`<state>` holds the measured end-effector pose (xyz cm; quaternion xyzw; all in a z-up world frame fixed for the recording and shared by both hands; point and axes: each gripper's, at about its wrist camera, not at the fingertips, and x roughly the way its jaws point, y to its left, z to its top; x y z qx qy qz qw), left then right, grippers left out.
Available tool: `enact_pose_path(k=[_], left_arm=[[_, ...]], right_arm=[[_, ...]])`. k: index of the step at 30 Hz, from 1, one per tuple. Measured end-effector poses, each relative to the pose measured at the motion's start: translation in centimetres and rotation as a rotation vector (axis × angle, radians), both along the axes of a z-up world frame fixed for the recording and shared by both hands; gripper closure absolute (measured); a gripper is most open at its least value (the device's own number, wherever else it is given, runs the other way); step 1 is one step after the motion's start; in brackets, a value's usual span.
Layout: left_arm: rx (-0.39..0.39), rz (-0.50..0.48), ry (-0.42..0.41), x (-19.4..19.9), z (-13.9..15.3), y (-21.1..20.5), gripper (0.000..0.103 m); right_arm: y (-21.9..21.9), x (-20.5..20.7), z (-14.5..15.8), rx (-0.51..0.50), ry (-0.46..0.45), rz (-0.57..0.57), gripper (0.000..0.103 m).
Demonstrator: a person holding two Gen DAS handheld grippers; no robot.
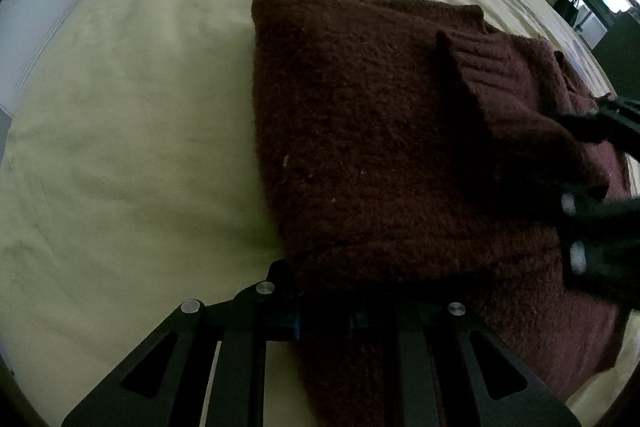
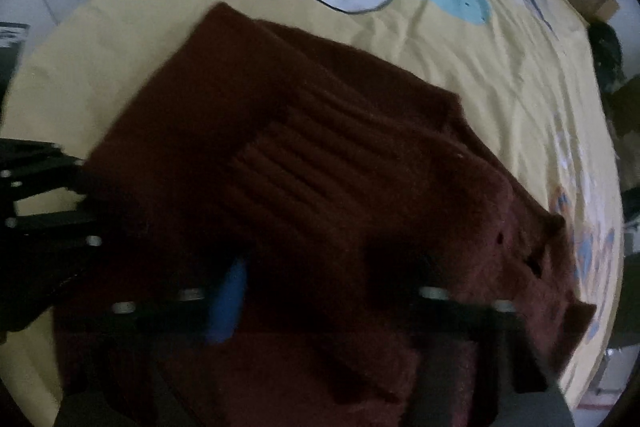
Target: Fold small clothes
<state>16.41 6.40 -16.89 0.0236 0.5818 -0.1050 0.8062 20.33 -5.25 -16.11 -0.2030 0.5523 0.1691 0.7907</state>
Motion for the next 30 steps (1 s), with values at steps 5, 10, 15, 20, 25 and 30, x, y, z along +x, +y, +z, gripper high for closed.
enact_pose_path(k=[5, 10, 15, 20, 25, 30], left_arm=[[-0.021, 0.016, -0.003, -0.1, 0.1, 0.4, 0.09], [-0.012, 0.018, -0.01, -0.7, 0.1, 0.8, 0.09], [-0.003, 0.015, -0.011, -1.1, 0.2, 0.5, 0.09], [0.005, 0.016, -0.01, -0.9, 0.1, 0.2, 0.09], [0.01, 0.02, -0.01, -0.9, -0.2, -0.7, 0.09], [0.013, 0.021, -0.01, -0.9, -0.1, -0.5, 0.09]], right_arm=[[-3.9, 0.4, 2.1, 0.109, -0.034, -0.114, 0.082], [-9.9, 0.0, 4.2, 0.242, -0.026, -0.276, 0.082], [-14.7, -0.9, 4.9, 0.28, -0.018, -0.371, 0.082], [-18.9, -1.8, 3.7, 0.342, 0.034, -0.463, 0.082], [-21.3, -2.8, 1.8, 0.342, 0.078, -0.517, 0.081], [-23.1, -4.0, 0.5, 0.329, 0.109, -0.54, 0.067]])
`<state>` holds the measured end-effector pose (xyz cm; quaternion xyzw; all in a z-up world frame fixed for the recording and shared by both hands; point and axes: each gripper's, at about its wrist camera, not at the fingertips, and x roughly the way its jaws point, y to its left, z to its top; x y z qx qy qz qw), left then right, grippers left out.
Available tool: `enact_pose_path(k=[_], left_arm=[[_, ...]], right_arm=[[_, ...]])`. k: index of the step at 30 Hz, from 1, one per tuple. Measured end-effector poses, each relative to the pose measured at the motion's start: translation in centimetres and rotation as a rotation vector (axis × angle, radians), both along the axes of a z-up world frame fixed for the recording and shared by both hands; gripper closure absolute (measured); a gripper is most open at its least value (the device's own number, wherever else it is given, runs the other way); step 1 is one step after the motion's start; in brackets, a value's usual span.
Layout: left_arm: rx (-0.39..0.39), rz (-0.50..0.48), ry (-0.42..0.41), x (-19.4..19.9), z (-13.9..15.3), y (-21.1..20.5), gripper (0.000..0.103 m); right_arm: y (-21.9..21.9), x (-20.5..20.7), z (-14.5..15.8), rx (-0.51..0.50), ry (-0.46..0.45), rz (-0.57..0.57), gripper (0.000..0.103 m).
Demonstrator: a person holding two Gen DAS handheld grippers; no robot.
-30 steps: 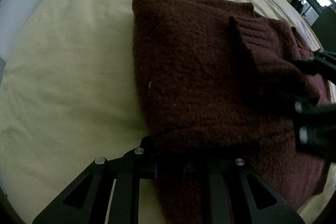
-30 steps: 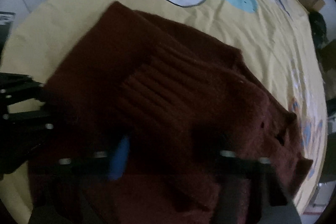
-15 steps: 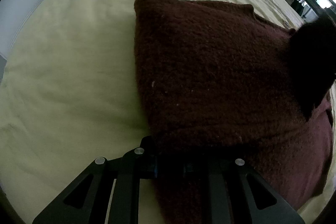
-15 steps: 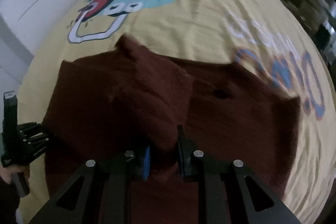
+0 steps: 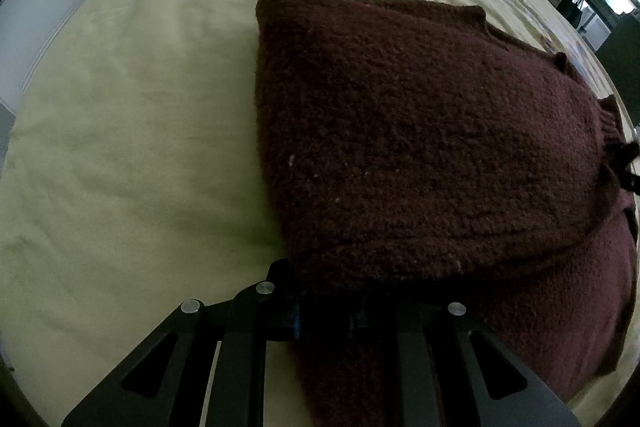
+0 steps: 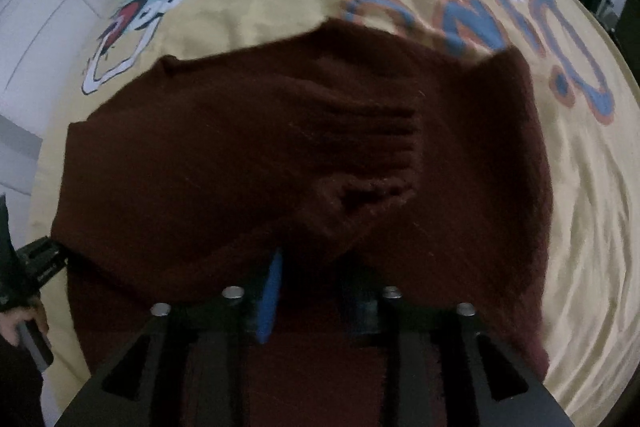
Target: Fold small clothes
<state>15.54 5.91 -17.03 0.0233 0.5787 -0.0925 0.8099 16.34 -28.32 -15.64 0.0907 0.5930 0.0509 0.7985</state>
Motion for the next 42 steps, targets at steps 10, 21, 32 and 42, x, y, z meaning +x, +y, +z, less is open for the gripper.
enact_pose_path(k=[10, 21, 32, 42], left_arm=[[0.007, -0.001, -0.006, 0.0, 0.0, 0.1, 0.09], [0.019, 0.001, -0.022, -0.8, 0.1, 0.1, 0.09], [0.056, -0.033, -0.059, -1.3, 1.8, -0.7, 0.091], [0.093, -0.039, -0.042, -1.1, 0.3, -1.4, 0.089]], right_arm=[[-3.4, -0.9, 1.6, 0.022, -0.018, -0.065, 0.041], [-0.2, 1.8, -1.1, -0.103, 0.102, 0.001, 0.043], [-1.9, -0.7, 1.8, -0.061, -0.052, -0.036, 0.093], [-3.1, -0.6, -1.2, -0.152, -0.047, -0.019, 0.086]])
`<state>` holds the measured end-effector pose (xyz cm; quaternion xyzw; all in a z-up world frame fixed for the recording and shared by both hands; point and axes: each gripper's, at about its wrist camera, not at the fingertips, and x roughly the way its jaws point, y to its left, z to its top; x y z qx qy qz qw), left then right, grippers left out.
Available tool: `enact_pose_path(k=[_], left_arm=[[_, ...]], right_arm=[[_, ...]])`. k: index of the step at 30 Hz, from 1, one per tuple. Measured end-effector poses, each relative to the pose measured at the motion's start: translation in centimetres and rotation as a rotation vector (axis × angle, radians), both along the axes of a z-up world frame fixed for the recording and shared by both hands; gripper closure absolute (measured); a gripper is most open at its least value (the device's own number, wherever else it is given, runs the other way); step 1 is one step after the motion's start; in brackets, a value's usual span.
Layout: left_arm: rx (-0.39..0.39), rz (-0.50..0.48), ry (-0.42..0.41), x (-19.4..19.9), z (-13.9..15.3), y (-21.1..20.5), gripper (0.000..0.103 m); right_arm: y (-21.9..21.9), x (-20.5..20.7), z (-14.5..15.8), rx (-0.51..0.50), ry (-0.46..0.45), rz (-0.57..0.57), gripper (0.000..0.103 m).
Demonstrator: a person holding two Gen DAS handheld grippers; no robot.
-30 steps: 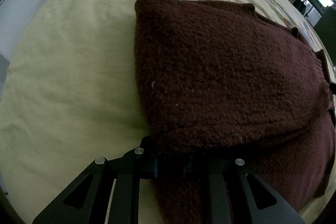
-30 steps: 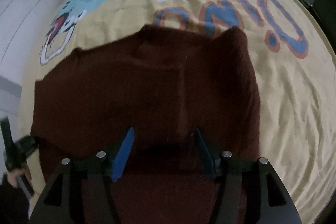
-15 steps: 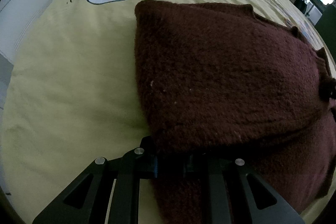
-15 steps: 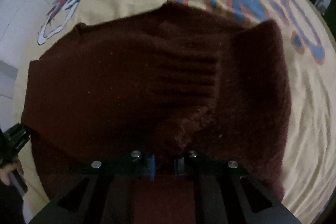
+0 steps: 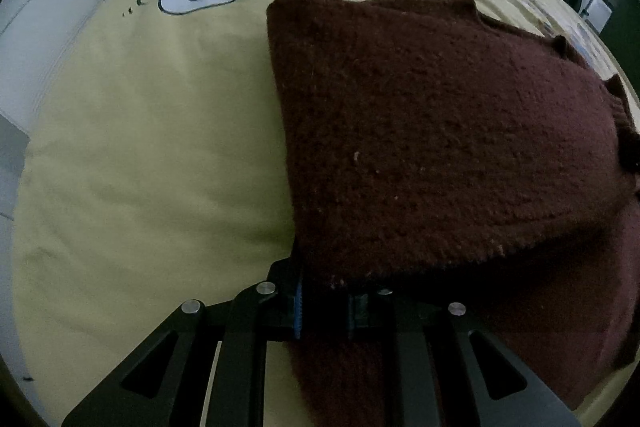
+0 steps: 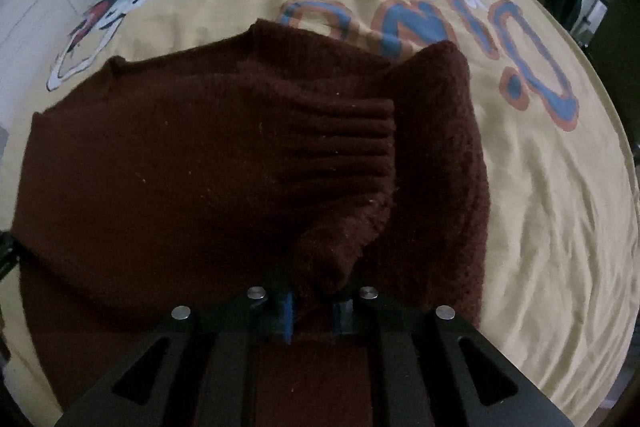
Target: Fold small clothes
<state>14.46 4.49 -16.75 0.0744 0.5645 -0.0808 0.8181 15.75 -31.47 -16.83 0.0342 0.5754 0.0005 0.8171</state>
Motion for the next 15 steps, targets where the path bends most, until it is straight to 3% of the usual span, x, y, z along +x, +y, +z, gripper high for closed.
enact_pose_path(k=[1, 5, 6, 7, 8, 9, 10, 11, 15], left_arm=[[0.017, -0.005, -0.003, -0.1, 0.1, -0.2, 0.086], [0.052, 0.019, 0.004, -0.2, 0.8, -0.3, 0.073], [0.048, 0.032, -0.008, -0.3, 1.4, -0.2, 0.069], [0.045, 0.041, -0.018, -0.4, 1.9, -0.2, 0.055], [0.039, 0.052, -0.03, -0.6, 2.7, 0.0, 0.035], [0.039, 0.057, -0.043, -0.8, 3.5, -0.1, 0.025], [0.04, 0.056, -0.06, -1.1, 4.3, 0.0, 0.007], [0.038, 0.052, -0.085, -1.2, 5.2, -0.4, 0.001], [-0.015, 0.043, -0.173, -1.7, 8.4, -2.3, 0.001]], right_arm=[[0.0, -0.2, 0.2, -0.009, -0.008, -0.003, 0.084], [-0.5, -0.6, 1.3, -0.057, -0.036, -0.027, 0.05], [-0.9, -0.9, 1.9, -0.052, -0.048, -0.042, 0.049], [-1.1, -1.2, 2.3, -0.048, -0.056, -0.048, 0.048], [-1.4, -1.5, 3.0, -0.043, -0.073, -0.054, 0.042], [-1.5, -1.9, 3.6, -0.042, -0.09, -0.054, 0.033], [-1.6, -2.2, 4.5, -0.045, -0.115, -0.052, 0.027], [-1.3, -2.2, 5.3, -0.045, -0.135, -0.046, 0.021], [0.1, -2.5, 8.0, -0.031, -0.215, -0.019, 0.016]])
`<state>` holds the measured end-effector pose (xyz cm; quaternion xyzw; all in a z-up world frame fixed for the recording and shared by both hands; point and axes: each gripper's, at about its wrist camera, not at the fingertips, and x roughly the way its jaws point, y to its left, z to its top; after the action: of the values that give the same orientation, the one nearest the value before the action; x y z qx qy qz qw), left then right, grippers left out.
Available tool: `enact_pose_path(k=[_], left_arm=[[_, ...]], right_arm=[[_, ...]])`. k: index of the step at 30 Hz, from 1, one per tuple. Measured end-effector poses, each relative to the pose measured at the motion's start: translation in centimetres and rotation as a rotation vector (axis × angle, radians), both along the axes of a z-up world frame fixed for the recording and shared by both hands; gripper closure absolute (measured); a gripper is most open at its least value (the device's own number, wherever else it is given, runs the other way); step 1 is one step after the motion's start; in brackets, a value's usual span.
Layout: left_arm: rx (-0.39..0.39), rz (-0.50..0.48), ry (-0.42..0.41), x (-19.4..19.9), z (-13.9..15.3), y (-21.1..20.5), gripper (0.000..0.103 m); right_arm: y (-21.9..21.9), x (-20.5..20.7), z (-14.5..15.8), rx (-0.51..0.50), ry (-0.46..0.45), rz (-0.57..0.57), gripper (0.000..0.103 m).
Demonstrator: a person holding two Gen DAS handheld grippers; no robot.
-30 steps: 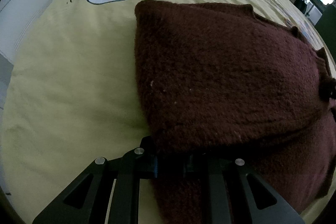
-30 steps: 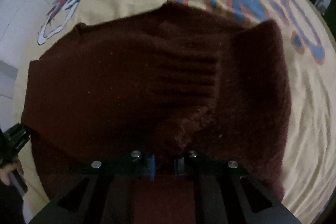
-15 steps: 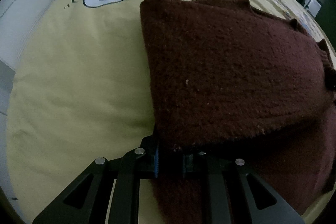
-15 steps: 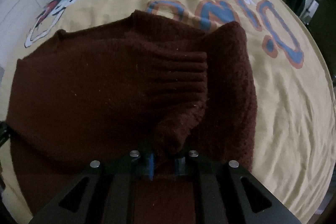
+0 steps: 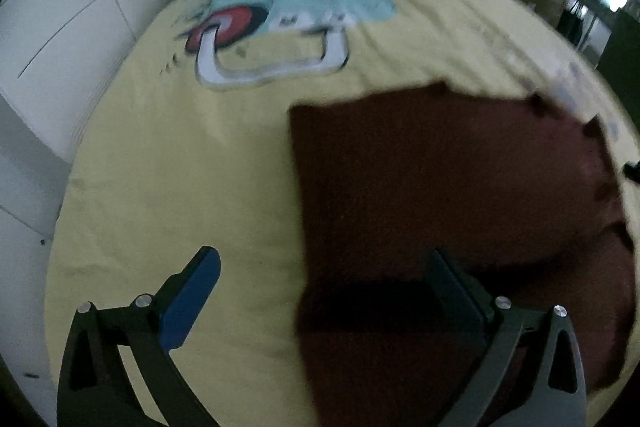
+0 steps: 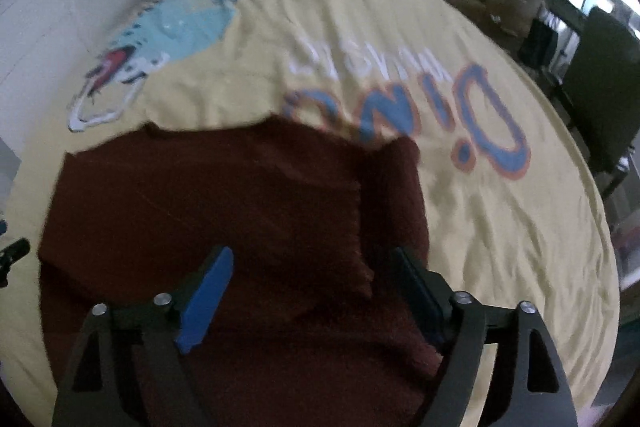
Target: Fold small clothes
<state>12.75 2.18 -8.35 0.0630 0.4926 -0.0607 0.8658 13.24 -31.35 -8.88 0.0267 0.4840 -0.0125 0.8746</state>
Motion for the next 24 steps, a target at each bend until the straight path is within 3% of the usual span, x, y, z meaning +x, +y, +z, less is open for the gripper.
enact_pose_path(k=[4, 12, 17, 24], left_arm=[[-0.07, -0.019, -0.024, 1.0, 0.4, -3.2, 0.001], [0.006, -0.083, 0.037, 2.1, -5.0, -8.4, 0.001], [0.035, -0.08, 0.073, 1.5, -8.3, -8.0, 0.001], [-0.007, -0.098, 0.051, 0.5, -8.7, -5.8, 0.001]], right_arm=[[2.8, 0.3, 0.3, -0.017, -0.029, 0.04, 0.016], [7.0, 0.6, -4.1, -0.074, 0.033, 0.111, 0.015], [7.3, 0.2, -7.5, -0.119, 0.082, 0.136, 0.016], [3.9, -0.5, -8.1, -0.118, 0.065, 0.071, 0.015]])
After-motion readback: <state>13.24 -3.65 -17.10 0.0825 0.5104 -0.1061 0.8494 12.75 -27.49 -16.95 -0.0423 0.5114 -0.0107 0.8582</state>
